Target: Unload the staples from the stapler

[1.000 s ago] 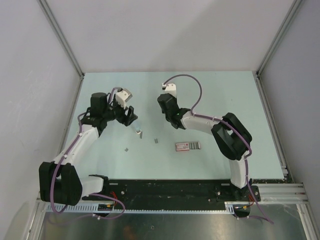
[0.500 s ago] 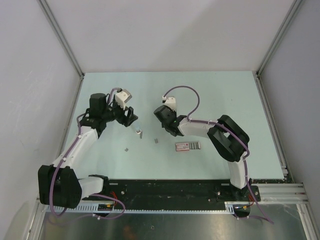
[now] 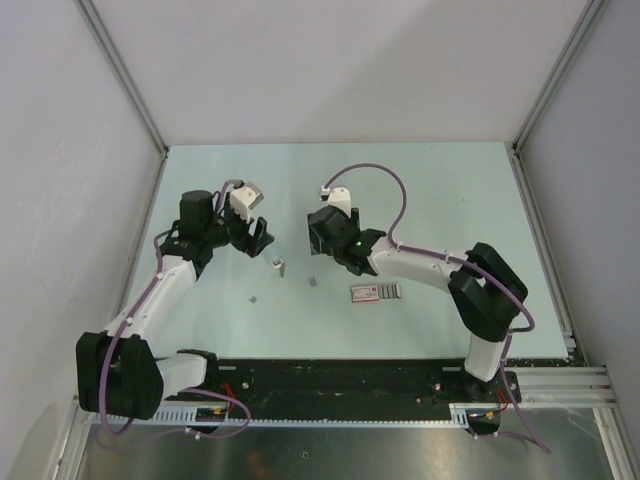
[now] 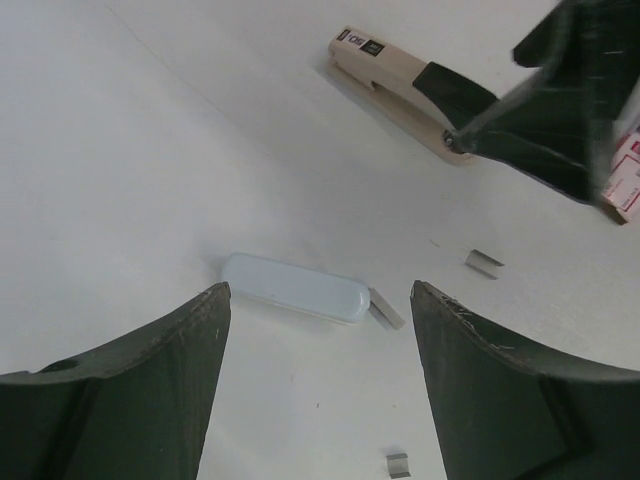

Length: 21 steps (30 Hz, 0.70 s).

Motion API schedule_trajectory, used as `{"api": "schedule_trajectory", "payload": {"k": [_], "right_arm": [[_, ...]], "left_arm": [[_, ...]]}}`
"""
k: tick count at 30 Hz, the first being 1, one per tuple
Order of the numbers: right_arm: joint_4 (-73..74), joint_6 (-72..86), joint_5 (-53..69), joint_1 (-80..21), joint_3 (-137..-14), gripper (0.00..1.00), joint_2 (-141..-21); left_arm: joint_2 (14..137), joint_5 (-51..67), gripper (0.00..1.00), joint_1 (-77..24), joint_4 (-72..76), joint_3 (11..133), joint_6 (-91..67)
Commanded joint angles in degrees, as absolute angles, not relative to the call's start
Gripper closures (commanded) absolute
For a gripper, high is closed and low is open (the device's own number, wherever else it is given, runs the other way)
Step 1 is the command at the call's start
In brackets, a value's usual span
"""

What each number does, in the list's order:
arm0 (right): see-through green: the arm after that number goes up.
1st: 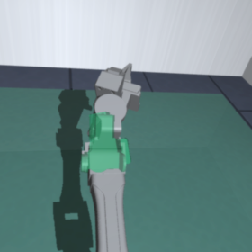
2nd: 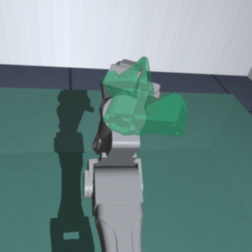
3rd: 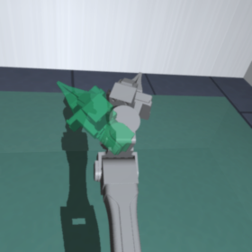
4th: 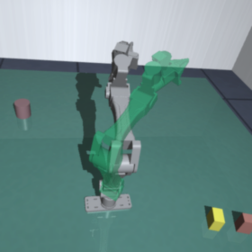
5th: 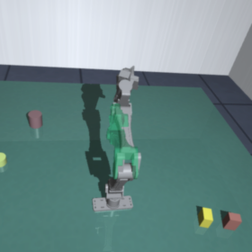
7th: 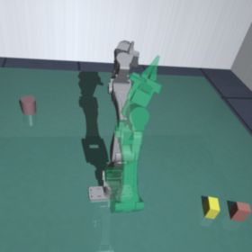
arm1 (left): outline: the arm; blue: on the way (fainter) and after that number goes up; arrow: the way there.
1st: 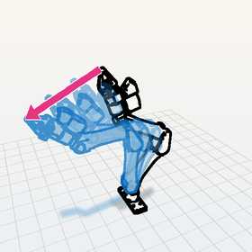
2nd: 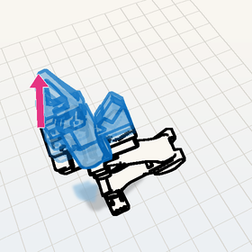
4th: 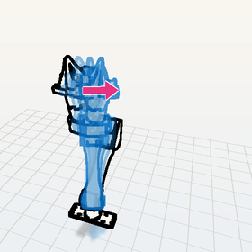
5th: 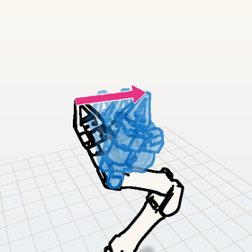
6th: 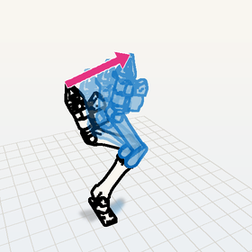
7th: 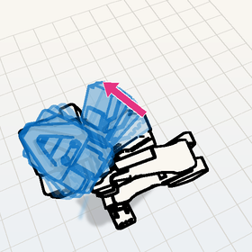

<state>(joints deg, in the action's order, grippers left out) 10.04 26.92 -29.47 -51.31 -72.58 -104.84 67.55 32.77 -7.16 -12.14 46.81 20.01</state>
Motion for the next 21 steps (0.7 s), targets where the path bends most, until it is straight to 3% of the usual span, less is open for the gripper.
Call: {"api": "schedule_trajectory", "payload": {"k": [1, 9, 21], "right_arm": [[8.9, 25.1, -29.9, -54.9, -73.1, 0.24, -100.0], [4.2, 25.2, -22.1, -59.5, -74.6, 0.28, -106.6], [6.1, 24.0, -19.6, -61.3, -85.8, 0.30, -120.8]], "left_arm": [[68.3, 30.4, 0.22, -6.5, -11.2, 46.7, 21.1], [71.5, 30.6, 0.23, -4.5, -11.2, 47.0, 21.1], [70.0, 32.2, 0.23, -1.9, -11.3, 46.6, 21.3]]}}
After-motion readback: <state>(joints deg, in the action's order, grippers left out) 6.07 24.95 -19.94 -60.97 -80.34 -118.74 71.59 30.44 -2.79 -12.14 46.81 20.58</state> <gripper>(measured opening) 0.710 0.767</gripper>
